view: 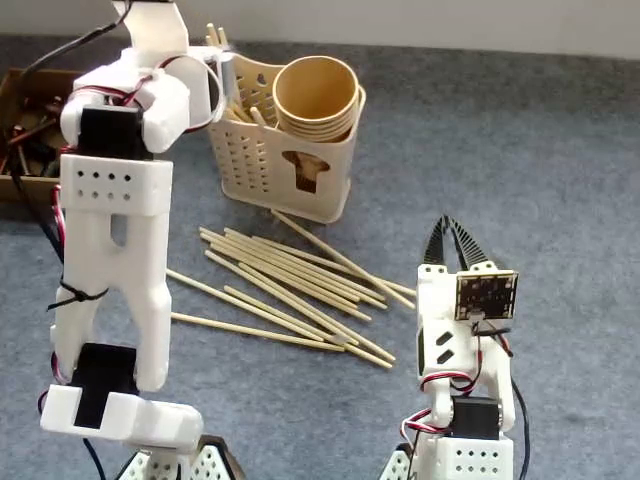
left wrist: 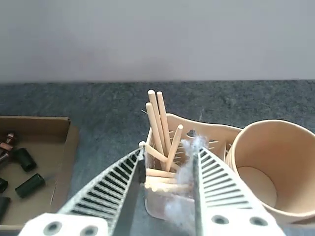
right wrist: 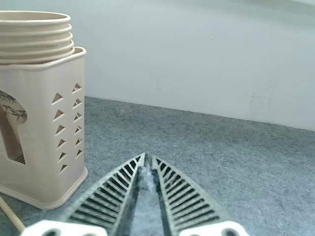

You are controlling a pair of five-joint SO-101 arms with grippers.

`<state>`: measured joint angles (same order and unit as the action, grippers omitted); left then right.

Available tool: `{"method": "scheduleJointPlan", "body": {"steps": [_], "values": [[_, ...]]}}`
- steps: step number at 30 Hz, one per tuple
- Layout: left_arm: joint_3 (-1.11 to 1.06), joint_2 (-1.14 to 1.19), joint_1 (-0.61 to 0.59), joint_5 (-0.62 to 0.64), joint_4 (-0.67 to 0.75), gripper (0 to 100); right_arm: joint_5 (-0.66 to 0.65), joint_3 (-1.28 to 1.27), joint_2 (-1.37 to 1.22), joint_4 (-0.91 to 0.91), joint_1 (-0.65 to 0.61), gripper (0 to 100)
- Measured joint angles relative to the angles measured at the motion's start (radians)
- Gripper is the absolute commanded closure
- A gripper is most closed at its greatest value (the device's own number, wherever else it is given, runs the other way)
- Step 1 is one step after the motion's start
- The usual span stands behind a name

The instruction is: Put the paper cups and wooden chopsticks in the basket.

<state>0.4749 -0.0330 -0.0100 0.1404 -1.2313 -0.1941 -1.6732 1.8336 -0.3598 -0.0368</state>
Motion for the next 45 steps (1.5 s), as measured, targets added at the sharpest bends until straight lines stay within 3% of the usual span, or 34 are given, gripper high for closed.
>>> {"method": "scheduleJointPlan", "body": {"steps": [3, 9, 17, 27, 36, 45], "values": [[0.071, 0.0, 0.0, -0.006, -0.078, 85, 0.0, 0.0, 0.0, 0.0, 0.0, 99.1], [0.219, 0.0, 0.021, -0.038, -0.233, 99, 0.0, 0.0, 0.0, 0.0, 0.0, 99.1], [0.33, -0.002, 0.101, -0.101, -0.423, 100, 0.0, 0.0, 0.0, 0.0, 0.0, 99.1], [0.35, -0.009, 0.14, -0.166, -0.506, 100, 0.0, 0.0, 0.0, 0.0, 0.015, 99.1], [0.153, -0.216, 0.245, -0.192, -0.514, 100, 0.0, 0.0, 0.0, 0.0, 0.02, 99.1], [-0.196, -0.373, 0.258, -0.272, -0.44, 100, 0.0, 0.0, 0.0, 0.0, 0.02, 99.1]]}}
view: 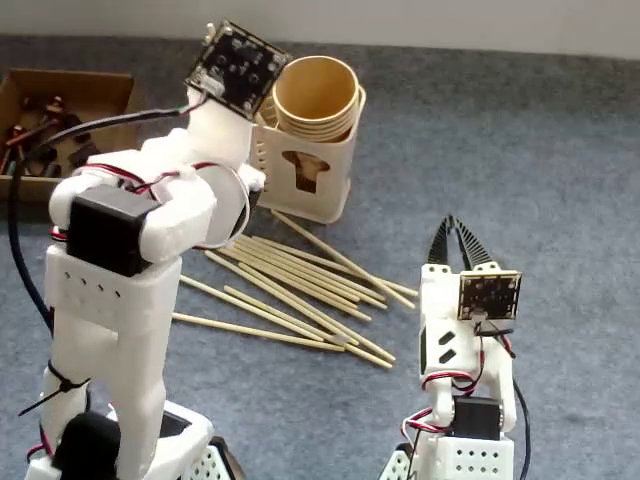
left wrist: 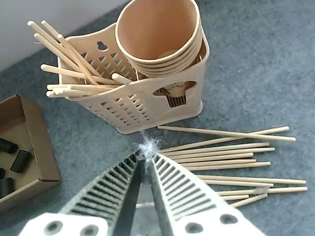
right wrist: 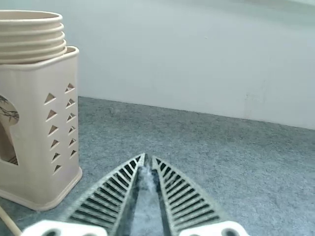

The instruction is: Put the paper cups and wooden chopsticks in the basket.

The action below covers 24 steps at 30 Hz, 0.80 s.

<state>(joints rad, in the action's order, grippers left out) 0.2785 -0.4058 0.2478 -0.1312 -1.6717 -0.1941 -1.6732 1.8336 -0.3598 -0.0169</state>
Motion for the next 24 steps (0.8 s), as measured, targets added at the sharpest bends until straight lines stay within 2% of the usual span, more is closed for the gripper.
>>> {"method": "scheduleJointPlan", "body": {"steps": [9, 12, 16, 22, 24], "values": [[-0.453, -0.164, 0.014, -0.055, 0.218, 100, 0.0, 0.0, 0.0, 0.0, 0.035, 99.1], [-0.605, -0.206, 0.054, -0.124, 0.278, 100, 0.0, 0.0, 0.0, 0.0, 0.035, 99.1], [-0.769, -0.264, 0.13, -0.149, 0.339, 99, 0.0, 0.0, 0.0, 0.0, 0.035, 99.1], [-0.922, -0.278, 0.212, -0.155, 0.394, 99, 0.0, 0.0, 0.0, 0.0, 0.035, 99.1], [-0.961, -0.265, 0.236, -0.184, 0.405, 96, 0.0, 0.0, 0.0, 0.009, 0.035, 99.1]]}}
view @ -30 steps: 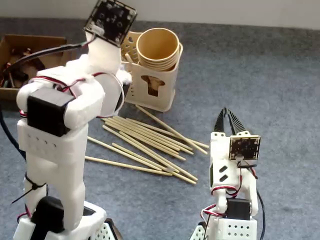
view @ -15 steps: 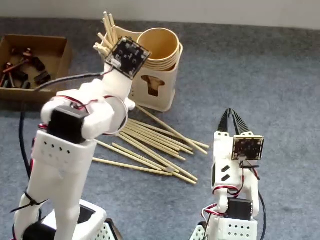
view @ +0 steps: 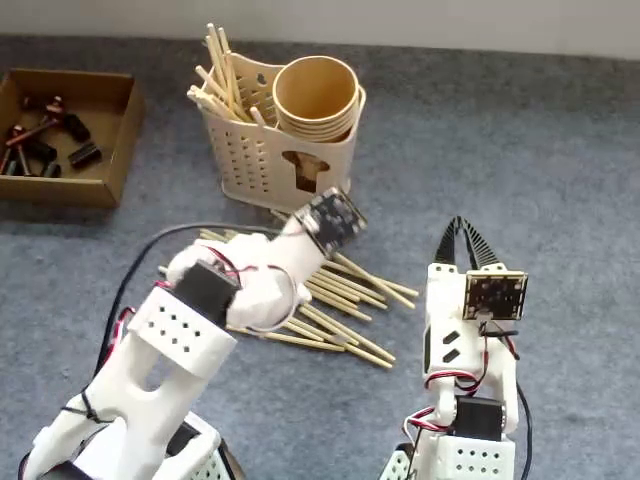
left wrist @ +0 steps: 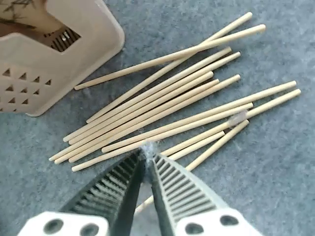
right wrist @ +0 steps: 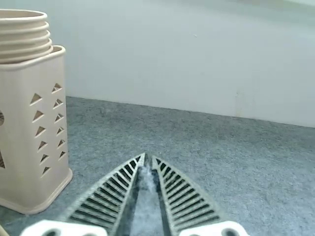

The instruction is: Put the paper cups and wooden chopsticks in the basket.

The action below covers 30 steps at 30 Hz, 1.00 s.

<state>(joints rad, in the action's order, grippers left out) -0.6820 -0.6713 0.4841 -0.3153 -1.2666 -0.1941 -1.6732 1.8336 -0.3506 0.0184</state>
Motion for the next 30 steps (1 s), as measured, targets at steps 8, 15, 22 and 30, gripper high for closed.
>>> {"method": "scheduleJointPlan", "body": {"steps": [8, 15, 22, 30], "values": [[-0.071, 0.144, 0.055, -0.051, 0.031, 85, 0.0, 0.0, 0.0, 0.006, 0.003, 99.1], [-0.071, 0.318, 0.055, -0.055, 0.1, 85, 0.0, 0.0, 0.0, 0.006, 0.041, 99.1], [-0.071, 0.488, 0.028, -0.057, 0.201, 85, 0.0, 0.0, 0.0, 0.006, 0.046, 99.1], [-0.069, 0.563, 0.031, -0.087, 0.226, 85, 0.0, 0.0, 0.0, 0.006, 0.046, 99.1]]}}
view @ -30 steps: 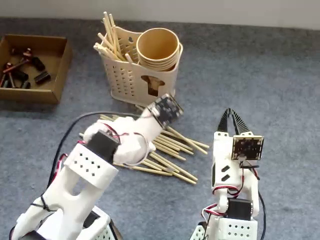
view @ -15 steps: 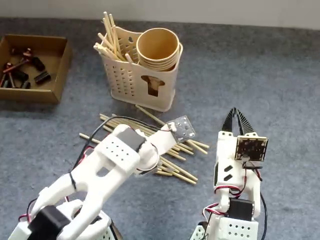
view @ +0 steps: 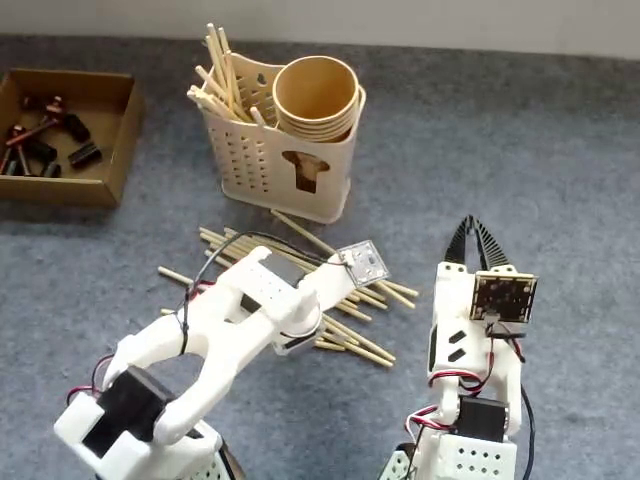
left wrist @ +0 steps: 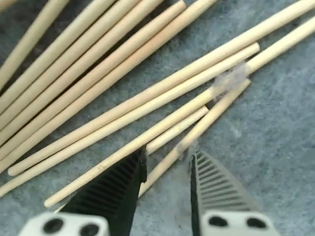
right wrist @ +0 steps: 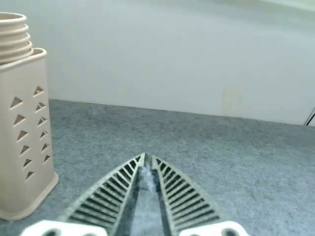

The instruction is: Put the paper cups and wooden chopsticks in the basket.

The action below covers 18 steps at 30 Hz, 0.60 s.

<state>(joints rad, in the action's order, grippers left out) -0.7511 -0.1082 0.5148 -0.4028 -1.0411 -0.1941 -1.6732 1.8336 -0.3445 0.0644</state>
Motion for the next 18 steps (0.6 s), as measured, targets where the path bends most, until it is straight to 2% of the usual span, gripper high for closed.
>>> {"method": "scheduleJointPlan", "body": {"steps": [5, 12, 18], "values": [[0.0, 0.002, 0.0, -0.032, 0.0, 86, 0.0, 0.0, 0.0, 0.0, 0.0, 99.1], [-0.003, 0.002, 0.002, -0.038, 0.0, 99, 0.0, 0.0, 0.0, 0.0, 0.0, 99.1], [-0.011, 0.002, -0.04, -0.038, 0.0, 99, 0.0, 0.0, 0.0, 0.0, 0.0, 99.1]]}}
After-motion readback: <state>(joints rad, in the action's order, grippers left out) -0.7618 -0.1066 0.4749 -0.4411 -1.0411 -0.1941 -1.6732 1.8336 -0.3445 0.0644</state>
